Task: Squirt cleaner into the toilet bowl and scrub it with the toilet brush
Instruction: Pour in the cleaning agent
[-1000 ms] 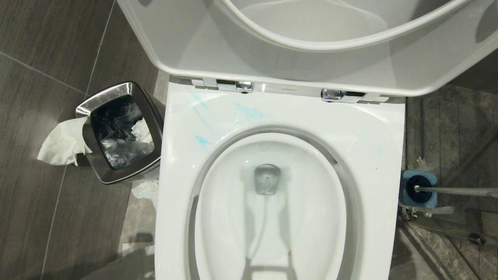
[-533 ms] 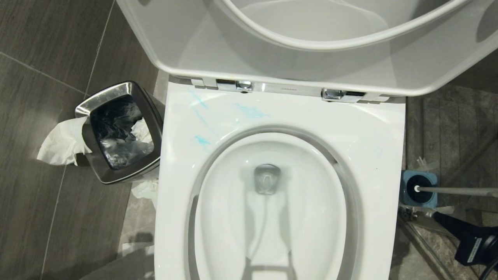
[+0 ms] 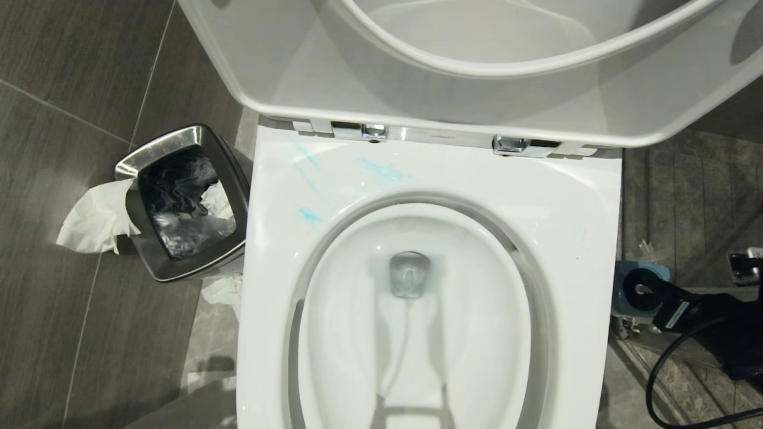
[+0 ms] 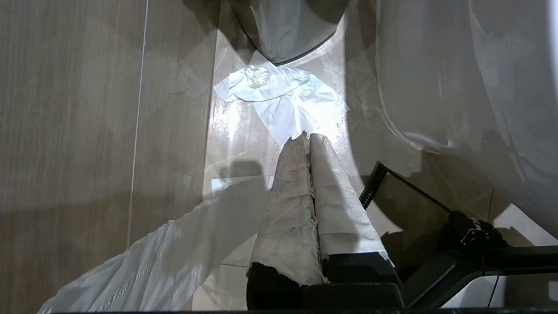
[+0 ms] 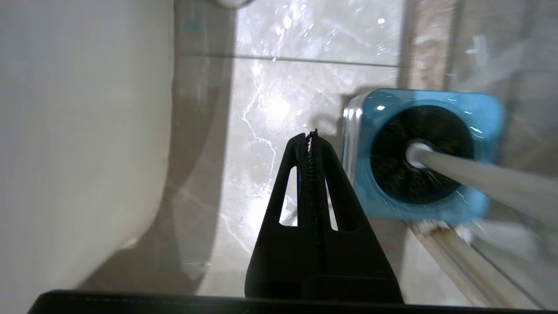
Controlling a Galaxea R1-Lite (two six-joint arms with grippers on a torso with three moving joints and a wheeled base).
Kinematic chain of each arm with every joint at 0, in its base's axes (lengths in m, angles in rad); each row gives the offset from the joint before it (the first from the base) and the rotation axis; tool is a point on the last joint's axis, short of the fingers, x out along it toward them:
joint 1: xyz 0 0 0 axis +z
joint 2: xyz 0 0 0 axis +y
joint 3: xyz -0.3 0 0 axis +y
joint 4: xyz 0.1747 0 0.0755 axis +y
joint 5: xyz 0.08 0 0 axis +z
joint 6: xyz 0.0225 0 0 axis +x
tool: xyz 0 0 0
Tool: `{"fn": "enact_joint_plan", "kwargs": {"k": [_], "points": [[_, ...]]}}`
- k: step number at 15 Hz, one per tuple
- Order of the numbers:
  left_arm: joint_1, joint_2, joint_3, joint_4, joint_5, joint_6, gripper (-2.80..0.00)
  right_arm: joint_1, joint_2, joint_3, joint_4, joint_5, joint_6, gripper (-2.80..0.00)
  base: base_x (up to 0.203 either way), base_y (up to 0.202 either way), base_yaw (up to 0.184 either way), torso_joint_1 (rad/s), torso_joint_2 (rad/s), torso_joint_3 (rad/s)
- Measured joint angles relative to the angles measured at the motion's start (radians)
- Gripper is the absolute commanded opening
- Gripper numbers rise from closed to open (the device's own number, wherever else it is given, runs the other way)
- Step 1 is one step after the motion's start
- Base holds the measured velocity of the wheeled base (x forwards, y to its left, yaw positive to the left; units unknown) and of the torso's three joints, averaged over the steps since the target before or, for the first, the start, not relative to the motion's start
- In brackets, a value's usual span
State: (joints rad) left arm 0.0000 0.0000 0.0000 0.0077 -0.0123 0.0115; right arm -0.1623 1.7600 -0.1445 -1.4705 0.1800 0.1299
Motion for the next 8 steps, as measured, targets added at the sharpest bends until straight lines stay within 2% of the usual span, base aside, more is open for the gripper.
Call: {"fn": "enact_joint_plan", "kwargs": {"k": [3,5,8], "points": [[0.0,0.0,0.0,0.0,0.0,0.0,-2.8,-0.014,0.152,-0.076,-0.047,0.119,-0.069,-2.8,0.0,0.0,0.0,0.0,0.0,0.0],[0.0,0.0,0.0,0.0,0.0,0.001,-2.8,-0.016,0.207,-0.141,-0.05,0.164,-0.082,-2.8,0.0,0.0,0.0,0.0,0.0,0.0],[0.0,0.0,0.0,0.0,0.0,-0.001,-2.8,-0.015,0.254,-0.194,-0.051,0.272,-0.095,-2.8,0.0,0.0,0.0,0.0,0.0,0.0]]}}
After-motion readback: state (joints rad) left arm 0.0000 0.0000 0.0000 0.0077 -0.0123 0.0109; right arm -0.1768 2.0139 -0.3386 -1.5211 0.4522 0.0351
